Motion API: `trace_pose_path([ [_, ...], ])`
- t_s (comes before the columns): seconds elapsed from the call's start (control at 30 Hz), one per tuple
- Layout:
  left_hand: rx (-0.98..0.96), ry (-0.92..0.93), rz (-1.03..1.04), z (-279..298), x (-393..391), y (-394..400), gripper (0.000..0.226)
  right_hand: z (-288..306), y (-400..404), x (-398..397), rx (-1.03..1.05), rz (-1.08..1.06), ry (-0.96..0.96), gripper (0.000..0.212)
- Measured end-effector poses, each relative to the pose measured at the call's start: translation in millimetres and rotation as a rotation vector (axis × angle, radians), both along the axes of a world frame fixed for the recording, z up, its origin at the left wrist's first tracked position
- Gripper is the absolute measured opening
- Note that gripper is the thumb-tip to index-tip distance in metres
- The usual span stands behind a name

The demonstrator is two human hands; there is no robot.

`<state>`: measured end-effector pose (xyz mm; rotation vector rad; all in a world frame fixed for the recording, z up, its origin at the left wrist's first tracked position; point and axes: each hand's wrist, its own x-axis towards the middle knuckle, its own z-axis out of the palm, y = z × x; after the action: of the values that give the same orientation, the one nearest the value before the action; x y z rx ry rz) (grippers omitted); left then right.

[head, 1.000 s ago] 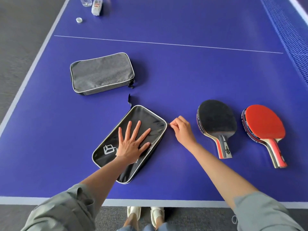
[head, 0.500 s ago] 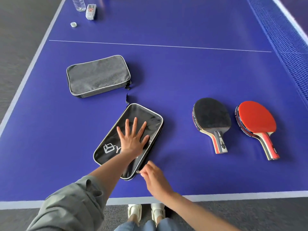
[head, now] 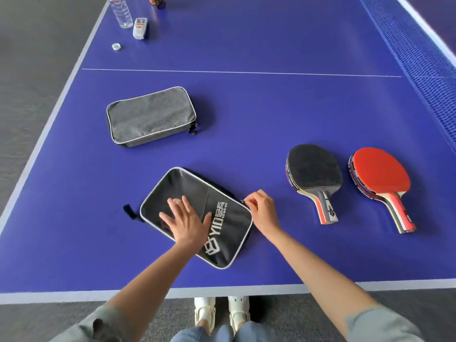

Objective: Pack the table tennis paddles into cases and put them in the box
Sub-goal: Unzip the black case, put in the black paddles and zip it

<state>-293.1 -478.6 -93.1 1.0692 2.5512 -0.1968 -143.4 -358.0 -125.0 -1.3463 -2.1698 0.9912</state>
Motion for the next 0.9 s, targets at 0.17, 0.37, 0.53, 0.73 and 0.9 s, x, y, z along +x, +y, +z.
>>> trace_pose_path([
  [0.17, 0.301, 0.009, -0.334, -13, 4, 6, 0.090, 21, 34, -13, 0.037, 0.182, -0.003, 0.010],
  [0.37, 0.211, -0.028, -0.466, -35, -5, 10, 0.073, 23, 51, -21, 0.045, 0.396, -0.123, 0.013],
  [0.53, 0.153, -0.023, -0.399, -42, -3, 13, 0.076, 18, 58, -7, 0.050, 0.420, -0.206, 0.013],
  [0.73, 0.139, 0.019, -0.338, -42, 3, 17, 0.075, 8, 30, 27, 0.078, 0.221, -0.144, 0.011],
  [0.9, 0.092, 0.024, -0.295, -38, 7, 23, 0.069, -1, -16, 47, 0.046, 0.092, -0.076, 0.019],
])
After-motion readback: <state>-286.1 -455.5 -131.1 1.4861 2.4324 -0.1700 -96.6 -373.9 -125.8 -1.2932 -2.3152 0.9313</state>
